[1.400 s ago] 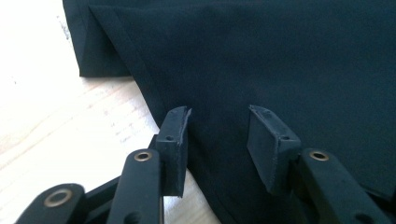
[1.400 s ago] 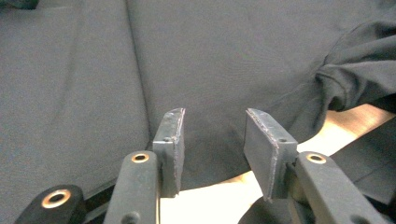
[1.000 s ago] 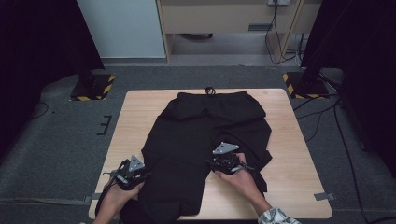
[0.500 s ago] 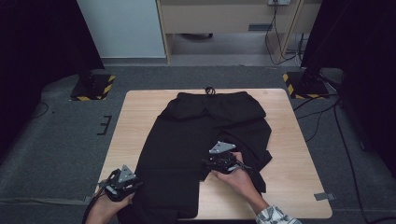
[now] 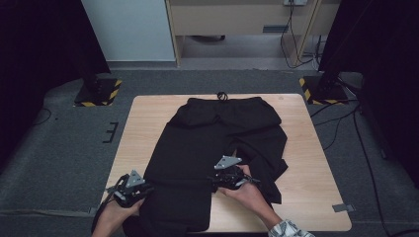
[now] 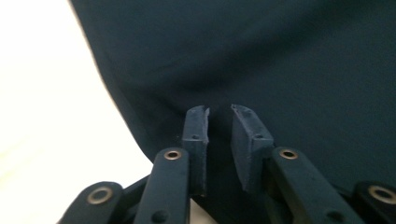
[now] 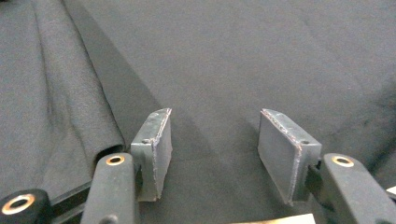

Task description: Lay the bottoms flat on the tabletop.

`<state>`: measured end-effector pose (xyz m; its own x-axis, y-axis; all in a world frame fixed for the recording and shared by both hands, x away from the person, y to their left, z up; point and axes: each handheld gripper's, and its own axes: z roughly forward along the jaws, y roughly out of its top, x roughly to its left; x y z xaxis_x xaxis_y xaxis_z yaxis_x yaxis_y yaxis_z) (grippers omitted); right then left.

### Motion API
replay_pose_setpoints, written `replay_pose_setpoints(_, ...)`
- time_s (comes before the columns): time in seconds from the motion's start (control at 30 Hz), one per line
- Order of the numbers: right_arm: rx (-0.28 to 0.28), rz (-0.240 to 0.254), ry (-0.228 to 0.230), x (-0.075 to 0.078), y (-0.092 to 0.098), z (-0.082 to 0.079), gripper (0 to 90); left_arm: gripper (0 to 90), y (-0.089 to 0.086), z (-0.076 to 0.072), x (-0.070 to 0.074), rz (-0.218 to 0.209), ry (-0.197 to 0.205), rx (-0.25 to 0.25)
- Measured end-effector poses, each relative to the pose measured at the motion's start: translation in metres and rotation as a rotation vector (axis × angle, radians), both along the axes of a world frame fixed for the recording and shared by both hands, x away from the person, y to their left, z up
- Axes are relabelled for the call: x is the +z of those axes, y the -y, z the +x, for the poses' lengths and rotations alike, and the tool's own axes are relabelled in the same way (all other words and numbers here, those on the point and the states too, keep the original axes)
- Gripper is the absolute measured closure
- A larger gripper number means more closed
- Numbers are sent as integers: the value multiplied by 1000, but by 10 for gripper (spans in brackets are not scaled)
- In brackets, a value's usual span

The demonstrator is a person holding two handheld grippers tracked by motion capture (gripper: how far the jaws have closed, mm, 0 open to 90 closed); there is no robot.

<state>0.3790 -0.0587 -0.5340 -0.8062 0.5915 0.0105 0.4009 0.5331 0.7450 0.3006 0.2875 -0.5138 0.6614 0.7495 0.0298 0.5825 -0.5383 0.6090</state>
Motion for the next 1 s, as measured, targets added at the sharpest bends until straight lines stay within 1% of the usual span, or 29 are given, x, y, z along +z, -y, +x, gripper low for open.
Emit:
replay_pose_setpoints(0.1,9,-6,-3,1,3,-2,450,754,1,-14,3,24,-20,-37)
replay_pose_setpoints(0.17,12,-17,-3,2,5,-3,449,754,2,-21,3,25,-27,-50)
replay_pose_setpoints(0.2,14,-21,-4,2,7,-3,448,749,2,-22,3,28,-19,-46)
replay_pose_setpoints(0.23,11,-23,-4,2,8,-3,446,726,2,-21,3,33,-3,-40)
replay_pose_setpoints(0.3,1,-19,-6,3,9,-1,438,678,3,-13,2,40,21,-19)
replay_pose_setpoints(0.37,-5,-8,0,4,7,0,429,609,5,-1,1,54,39,6)
replay_pose_setpoints(0.4,-9,-1,3,5,7,0,421,564,5,5,1,50,49,24)
replay_pose_setpoints(0.5,-23,13,3,5,3,2,407,556,4,22,0,34,74,55)
replay_pose_setpoints(0.53,-22,14,-3,4,2,3,406,547,5,27,-1,23,76,61)
replay_pose_setpoints(0.57,-17,5,-5,3,1,3,404,547,5,31,-3,20,70,59)
replay_pose_setpoints(0.6,-14,-3,-3,1,0,3,401,551,6,34,-4,9,76,58)
replay_pose_setpoints(0.63,-20,-4,-2,0,-1,3,400,558,5,36,-5,5,77,52)
replay_pose_setpoints(0.7,-20,-5,-2,0,-2,2,399,571,5,37,-4,21,88,31)
replay_pose_setpoints(0.77,-24,-1,2,-1,-1,0,395,570,2,37,-5,16,88,32)
replay_pose_setpoints(0.8,-17,-2,3,-1,-1,-1,396,569,0,37,-5,11,86,34)
replay_pose_setpoints(0.83,-17,2,1,-1,-1,-4,396,565,-2,38,-5,15,85,36)
replay_pose_setpoints(0.9,-7,1,2,-1,-1,-8,397,565,-4,39,-5,8,83,23)
replay_pose_setpoints(0.97,5,0,-2,0,-1,-13,397,556,-5,41,-5,11,81,22)
replay_pose_setpoints(1.0,8,-2,3,0,-1,-15,397,543,-6,43,-4,24,87,26)
